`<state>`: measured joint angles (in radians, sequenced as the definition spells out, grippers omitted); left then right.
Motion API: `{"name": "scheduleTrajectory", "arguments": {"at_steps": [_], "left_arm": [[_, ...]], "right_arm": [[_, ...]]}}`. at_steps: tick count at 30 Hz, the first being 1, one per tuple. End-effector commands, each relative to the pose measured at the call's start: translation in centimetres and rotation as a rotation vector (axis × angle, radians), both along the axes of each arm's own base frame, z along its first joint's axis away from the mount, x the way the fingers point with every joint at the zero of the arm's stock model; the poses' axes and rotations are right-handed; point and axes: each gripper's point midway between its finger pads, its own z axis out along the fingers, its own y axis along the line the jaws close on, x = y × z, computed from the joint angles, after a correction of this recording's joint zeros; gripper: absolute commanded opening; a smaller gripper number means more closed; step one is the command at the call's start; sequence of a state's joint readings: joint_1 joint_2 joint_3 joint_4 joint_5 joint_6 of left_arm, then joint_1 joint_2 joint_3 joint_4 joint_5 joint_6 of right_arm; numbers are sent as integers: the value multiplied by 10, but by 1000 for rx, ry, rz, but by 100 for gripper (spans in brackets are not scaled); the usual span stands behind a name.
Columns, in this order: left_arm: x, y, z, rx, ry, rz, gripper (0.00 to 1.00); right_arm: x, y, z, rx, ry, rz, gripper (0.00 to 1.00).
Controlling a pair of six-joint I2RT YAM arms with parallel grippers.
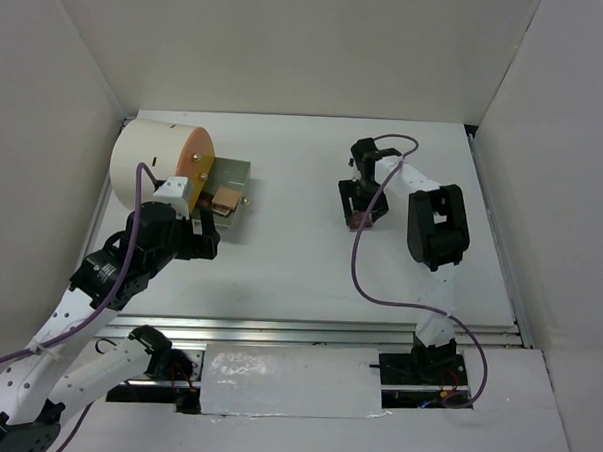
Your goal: Organize the makeup
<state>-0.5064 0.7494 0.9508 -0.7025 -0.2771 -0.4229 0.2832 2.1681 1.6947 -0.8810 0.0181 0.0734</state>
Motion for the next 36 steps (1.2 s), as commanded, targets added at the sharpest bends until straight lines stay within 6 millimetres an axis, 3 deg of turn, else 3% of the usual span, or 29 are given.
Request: {"name": "scheduleTrajectory", "arguments": {"at_steps": [1,7,10,12,14,15,17,19,20,23,25,28,31,36], "left_arm": [[8,4,14,-21,-44,52,99],[10,11,31,-93,-77,145,100],[11,13,40,-124,-106,169,99],[10,21,38,-120,-113,210,99],[8,37,37,-105,-134,275,99],[4,44,35,-96,-133,300,100],[0,55,36,-91,-148,359,99],[-6,62,40,-104,-173,383,99],[-7,64,42,-108,-187,389,99],[-12,67,47,-130,-219,389,99],[-14,68,48,-132,-227,387,99],[-13,68,47,-122,-222,388,99],[-10,65,46,-117,-213,371,99],[-9,61,45,-114,-207,349,99]], "right_arm": [[11,26,47,144,-148,16,55],[-14,73,86,245,-215,148,55],[-18,109,102,329,-244,213,55],[-27,153,116,455,-253,303,55],[-23,191,134,558,-291,328,56],[-29,219,151,629,-297,338,56],[-17,253,171,723,-373,332,57],[-21,285,187,851,-364,268,57],[-11,300,204,937,-434,259,57],[2,323,220,1080,-489,164,56],[1,332,221,1163,-481,122,56],[0,351,232,1319,-457,172,56],[7,366,225,1360,-463,174,56],[18,365,212,1327,-489,119,60]]}}
